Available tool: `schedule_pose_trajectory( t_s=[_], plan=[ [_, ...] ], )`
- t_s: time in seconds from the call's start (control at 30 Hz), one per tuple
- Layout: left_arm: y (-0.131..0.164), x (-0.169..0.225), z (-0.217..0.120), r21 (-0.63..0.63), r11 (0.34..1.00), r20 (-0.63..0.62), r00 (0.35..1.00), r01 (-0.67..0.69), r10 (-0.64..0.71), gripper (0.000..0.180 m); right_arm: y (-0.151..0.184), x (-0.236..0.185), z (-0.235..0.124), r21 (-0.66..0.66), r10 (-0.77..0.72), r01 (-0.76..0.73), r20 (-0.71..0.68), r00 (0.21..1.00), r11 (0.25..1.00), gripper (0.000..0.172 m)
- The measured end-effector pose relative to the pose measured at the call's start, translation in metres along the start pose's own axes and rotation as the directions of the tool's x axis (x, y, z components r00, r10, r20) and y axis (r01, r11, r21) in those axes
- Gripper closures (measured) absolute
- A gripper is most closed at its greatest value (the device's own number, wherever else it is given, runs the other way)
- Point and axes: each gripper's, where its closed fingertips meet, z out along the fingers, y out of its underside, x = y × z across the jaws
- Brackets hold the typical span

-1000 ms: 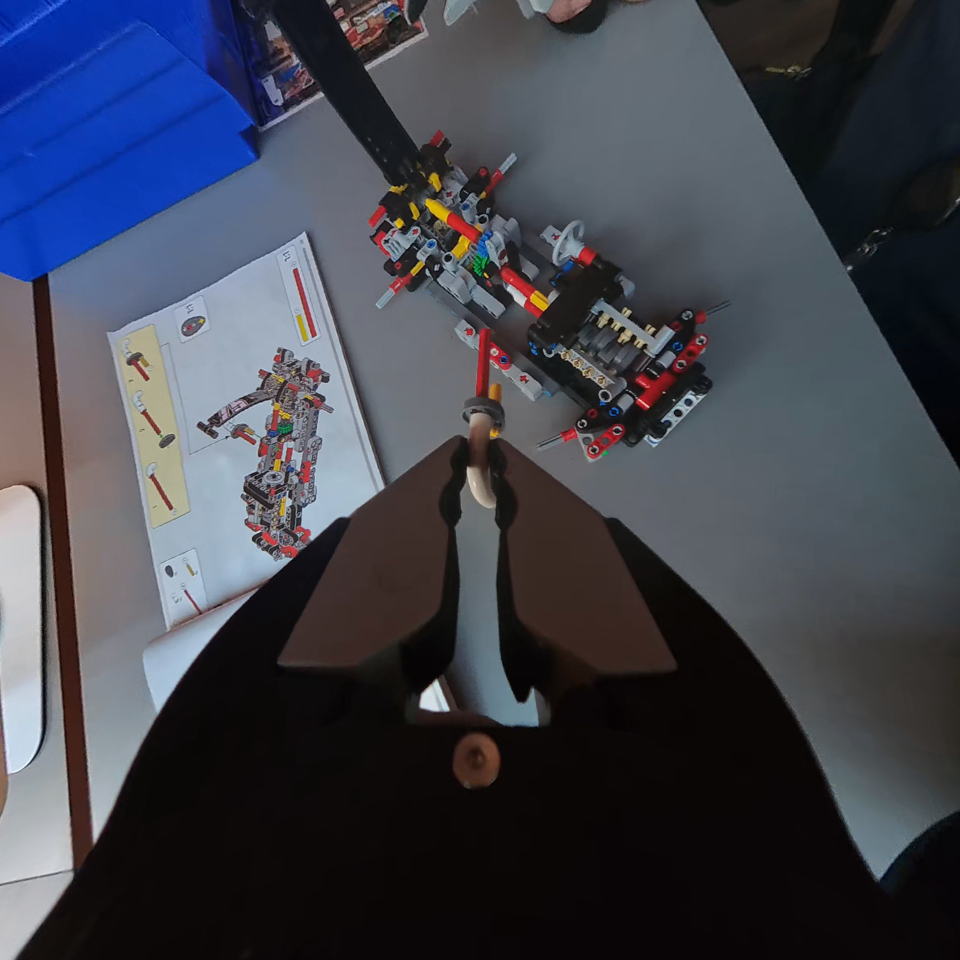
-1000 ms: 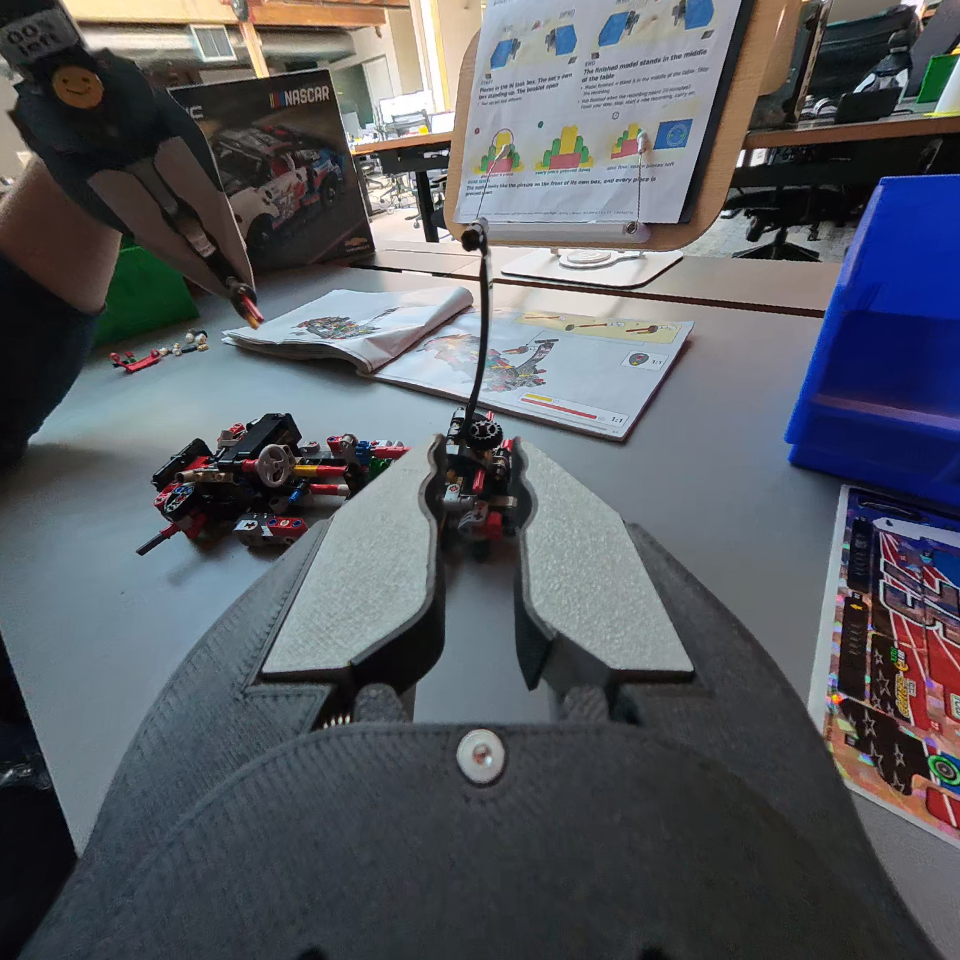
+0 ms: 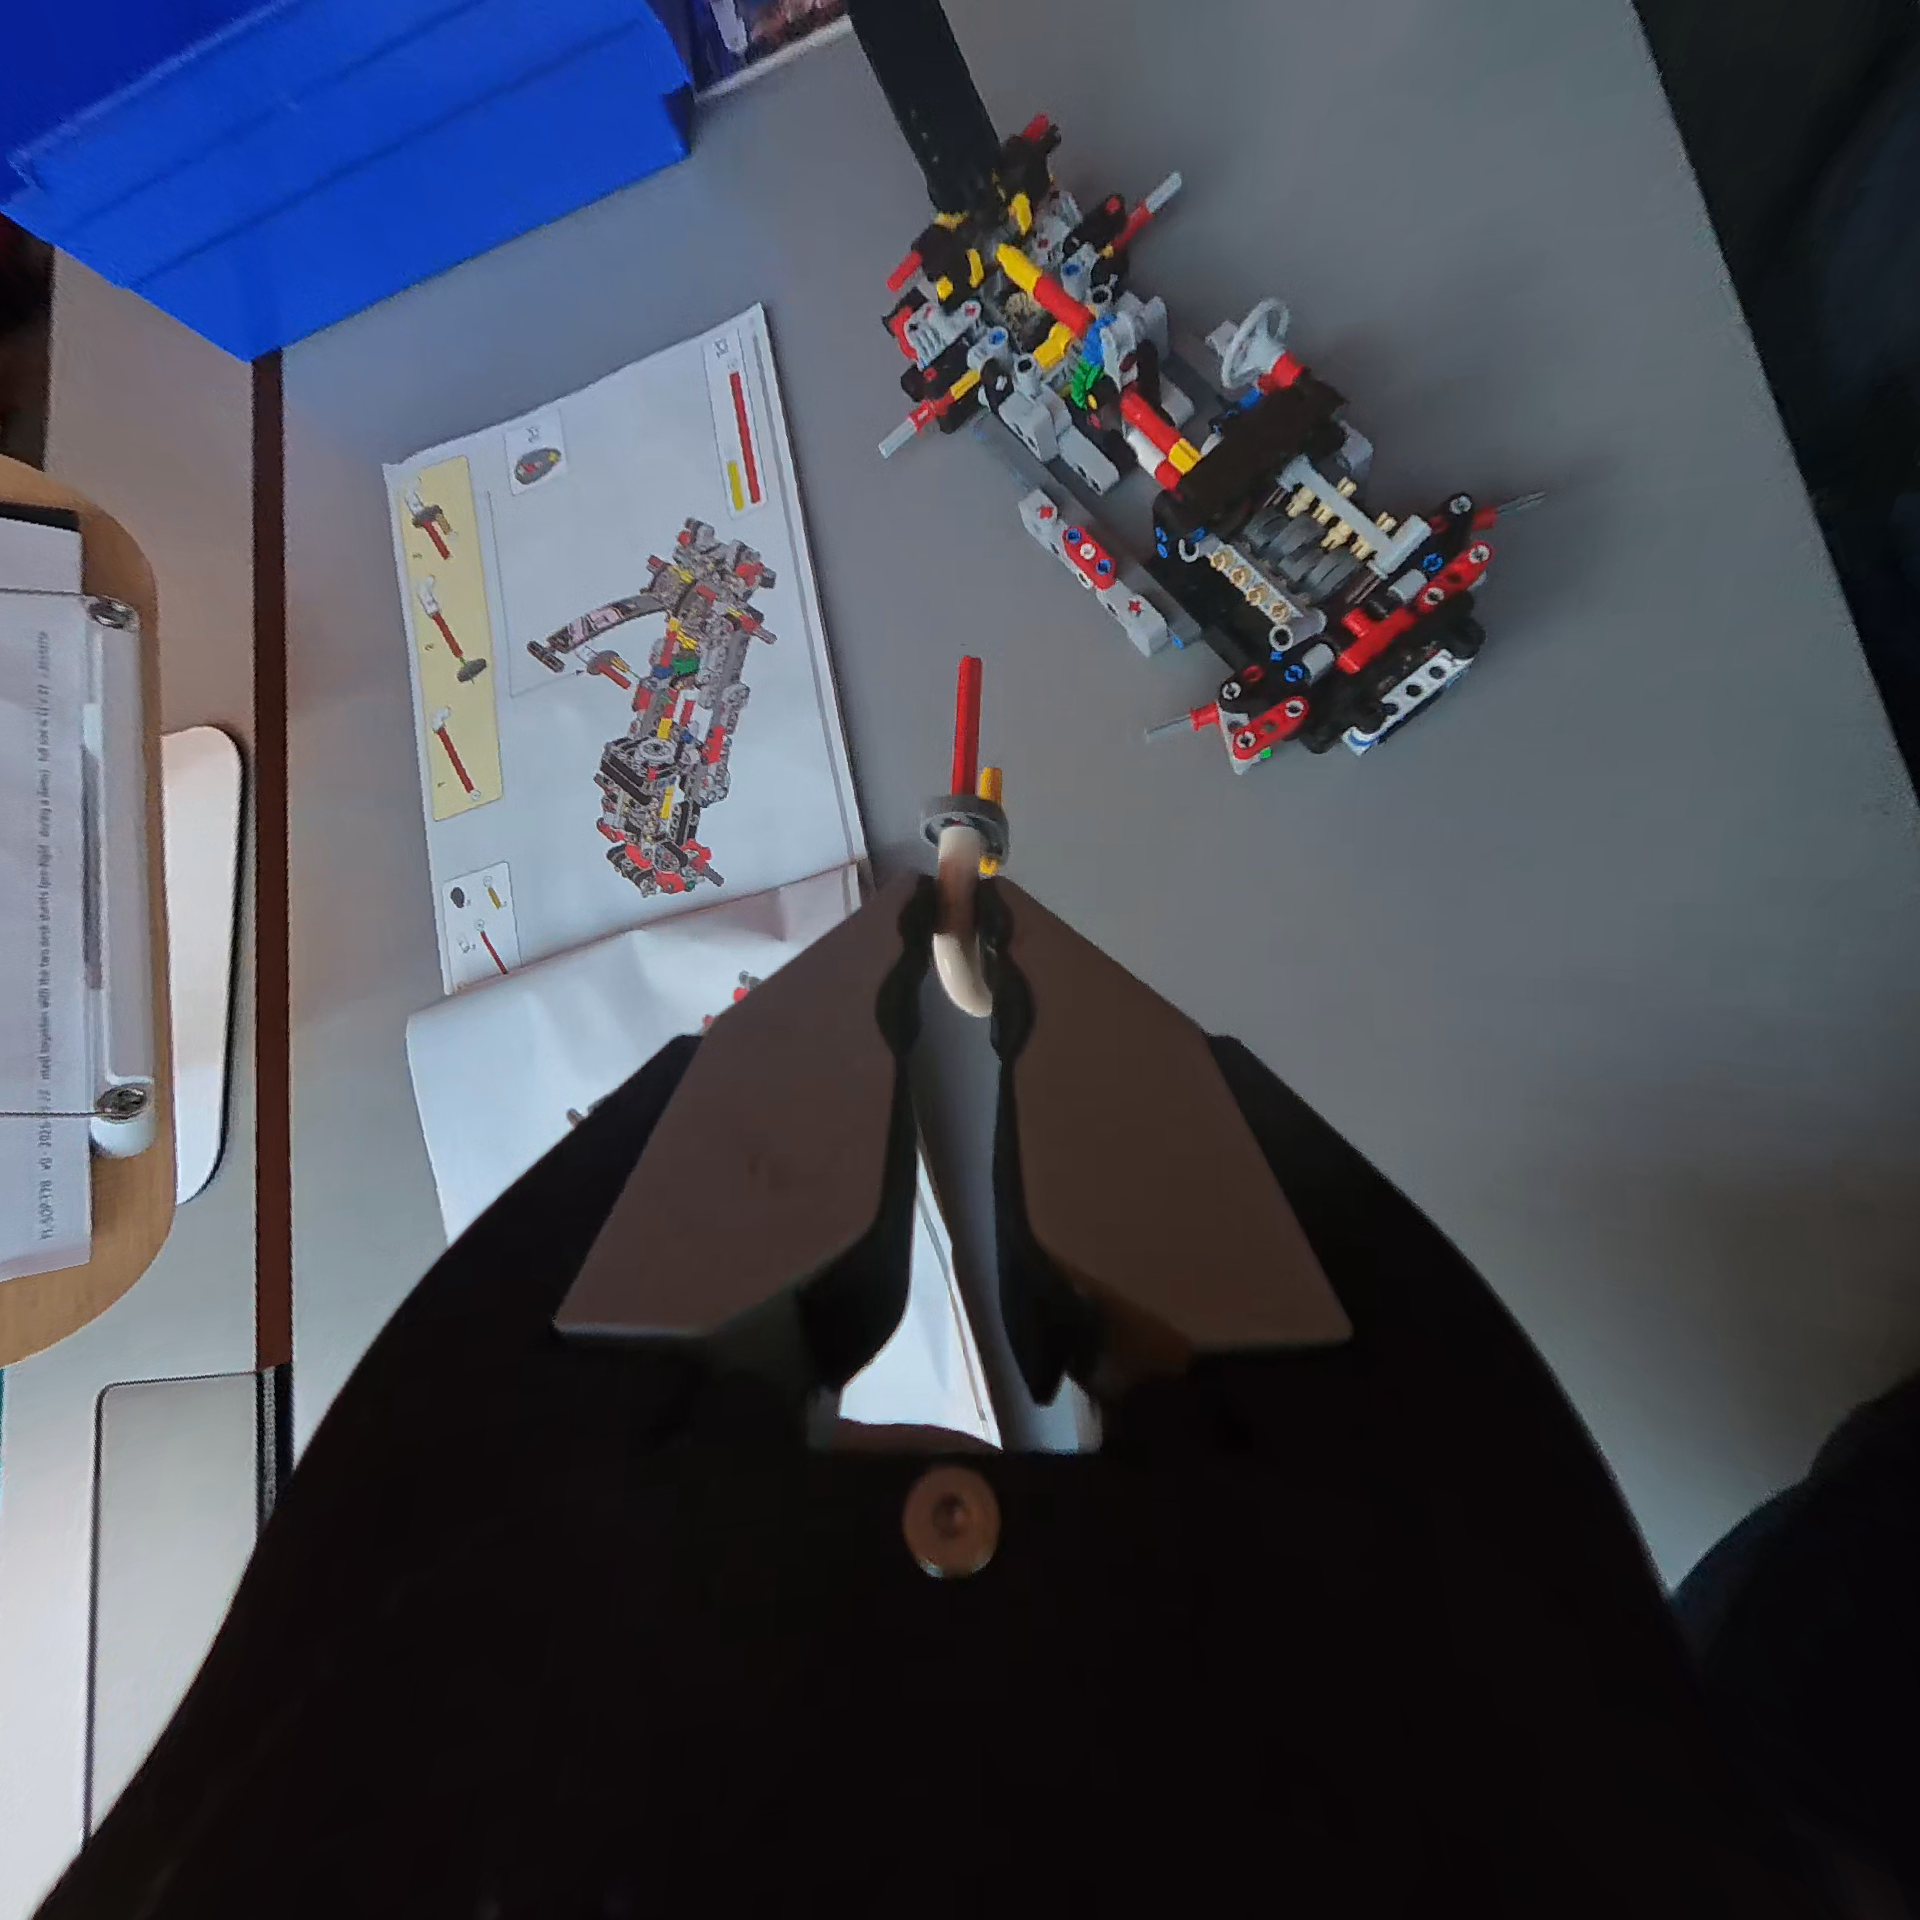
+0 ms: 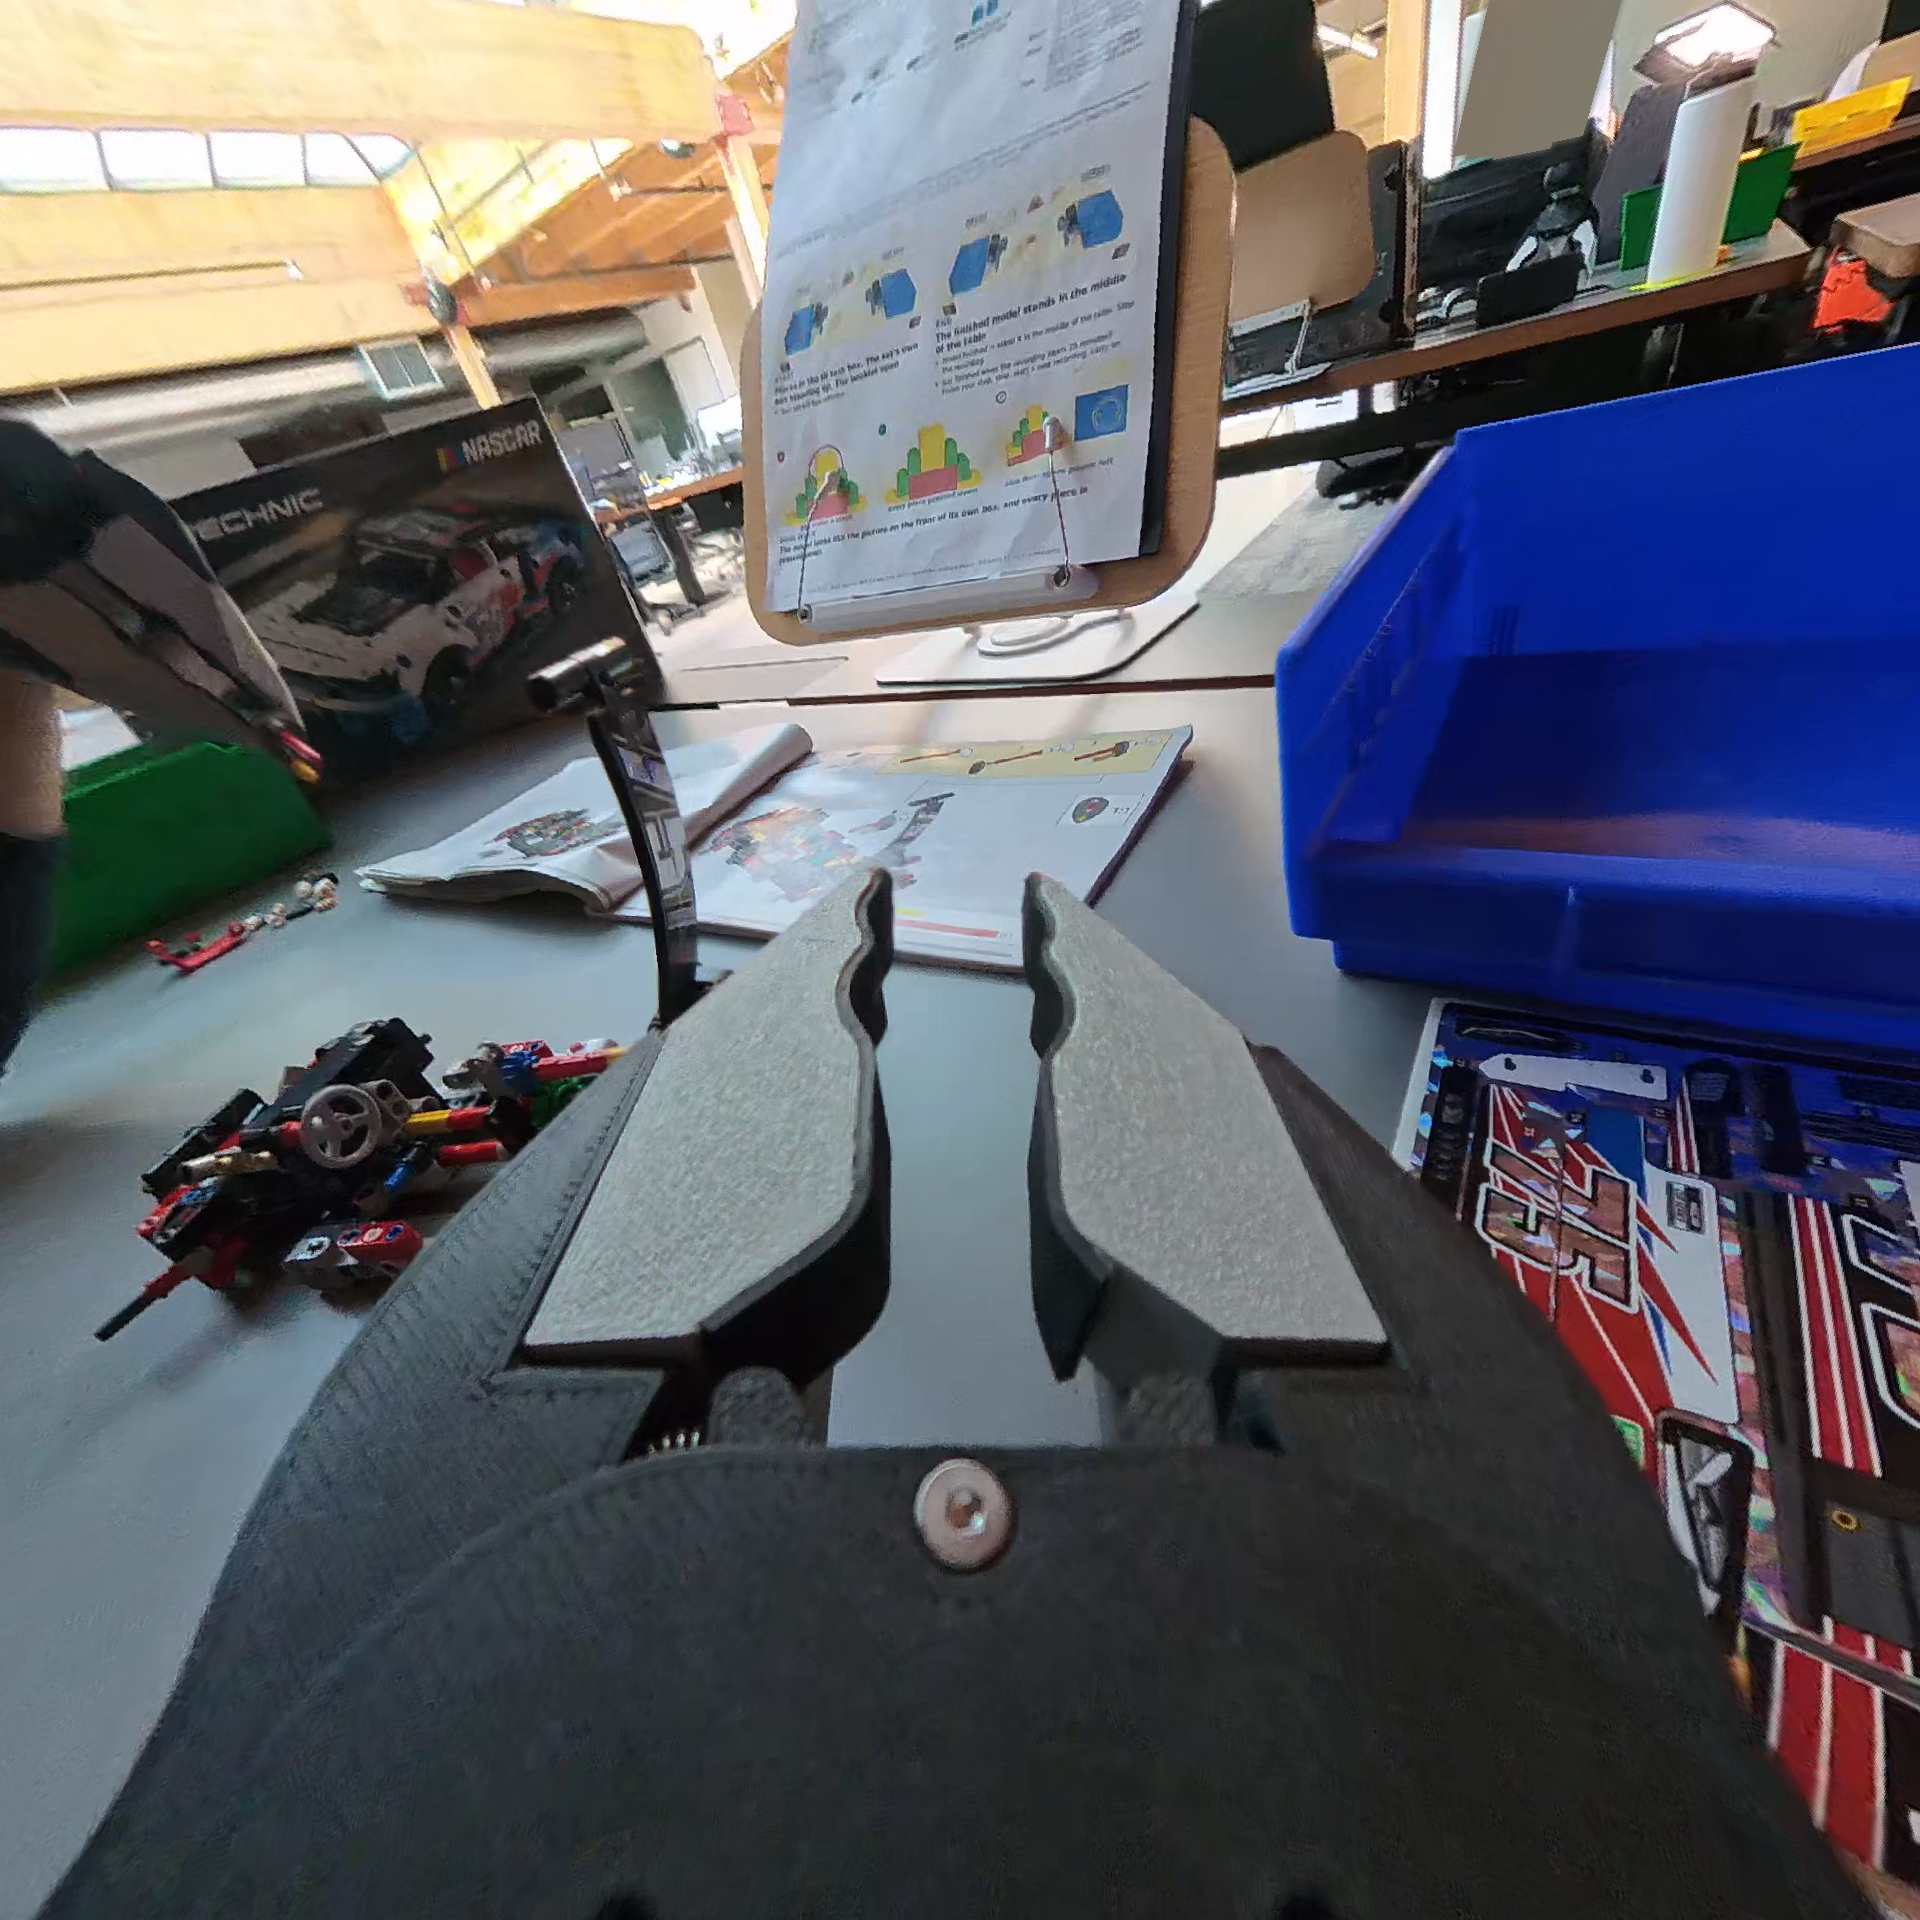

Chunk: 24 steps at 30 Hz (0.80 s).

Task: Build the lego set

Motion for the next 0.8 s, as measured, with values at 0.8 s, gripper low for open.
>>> schedule_pose_trajectory(
  t_s=[0.8],
  plan=[
    [-0.008, 0.012, 0.031, -0.045, 0.997, -0.101, 0.993, -0.062, 0.057, 0.176, 0.005, -0.008, -0.002, -0.03, 0.075, -0.073, 0.079, 0.994, 0.997, 0.151]
  ],
)
